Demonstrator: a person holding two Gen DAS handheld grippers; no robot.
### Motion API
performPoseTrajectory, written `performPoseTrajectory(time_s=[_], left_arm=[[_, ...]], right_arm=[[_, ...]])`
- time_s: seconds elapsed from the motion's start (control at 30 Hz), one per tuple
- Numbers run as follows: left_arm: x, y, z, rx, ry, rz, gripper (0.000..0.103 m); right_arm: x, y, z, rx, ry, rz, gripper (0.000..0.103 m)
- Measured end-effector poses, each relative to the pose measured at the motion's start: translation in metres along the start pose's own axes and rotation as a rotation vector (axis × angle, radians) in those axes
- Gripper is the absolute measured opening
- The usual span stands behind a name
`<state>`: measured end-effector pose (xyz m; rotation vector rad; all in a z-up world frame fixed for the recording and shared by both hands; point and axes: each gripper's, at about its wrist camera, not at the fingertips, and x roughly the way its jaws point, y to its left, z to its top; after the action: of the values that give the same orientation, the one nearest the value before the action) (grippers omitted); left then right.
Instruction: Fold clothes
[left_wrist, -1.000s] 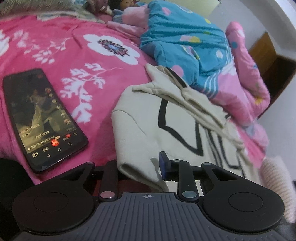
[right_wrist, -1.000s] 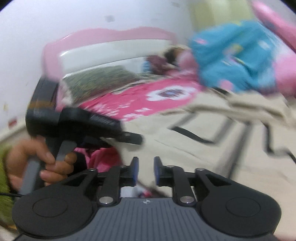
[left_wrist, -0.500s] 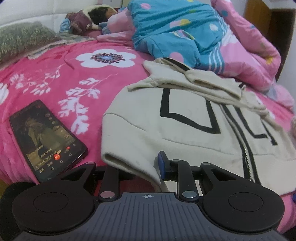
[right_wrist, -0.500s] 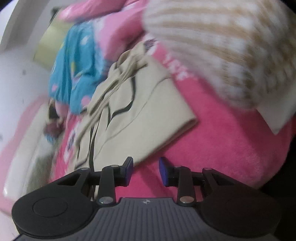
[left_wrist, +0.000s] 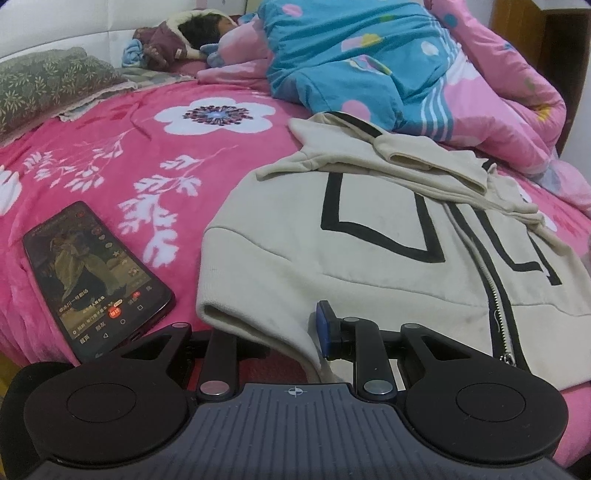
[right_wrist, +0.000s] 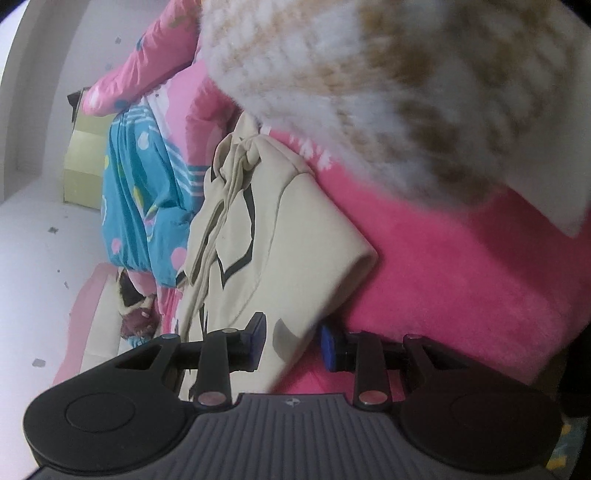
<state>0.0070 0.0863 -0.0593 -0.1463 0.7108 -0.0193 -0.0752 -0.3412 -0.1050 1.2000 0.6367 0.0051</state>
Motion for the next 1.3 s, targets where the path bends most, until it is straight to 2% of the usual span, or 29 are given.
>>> performPoseTrajectory(time_s=[0.27,0.43,0.63,1.3], left_arm=[[0.0,-0.004,-0.001,0.025,-0.002,0.017,0.023],[0.0,-0.006,0.0,0.039,-0.002,0.03,0.023],[0.0,-0.012,-0.001,0.062,-0.007,0.055,0.023],[-0.001,-0.019,-0.005,0.111,-0.03,0.085,0.022]], right_arm=[[0.007,0.009,0.0,-0.031,-0.025,0.0,0.031],[0.008,0.007,-0.001,-0.036,-0.031,-0.002,0.021],[0.008,0.004,0.0,-0.039,-0.028,-0.004,0.018],[0.008,0.0,-0.002,-0.064,-0.037,0.022,0.015]])
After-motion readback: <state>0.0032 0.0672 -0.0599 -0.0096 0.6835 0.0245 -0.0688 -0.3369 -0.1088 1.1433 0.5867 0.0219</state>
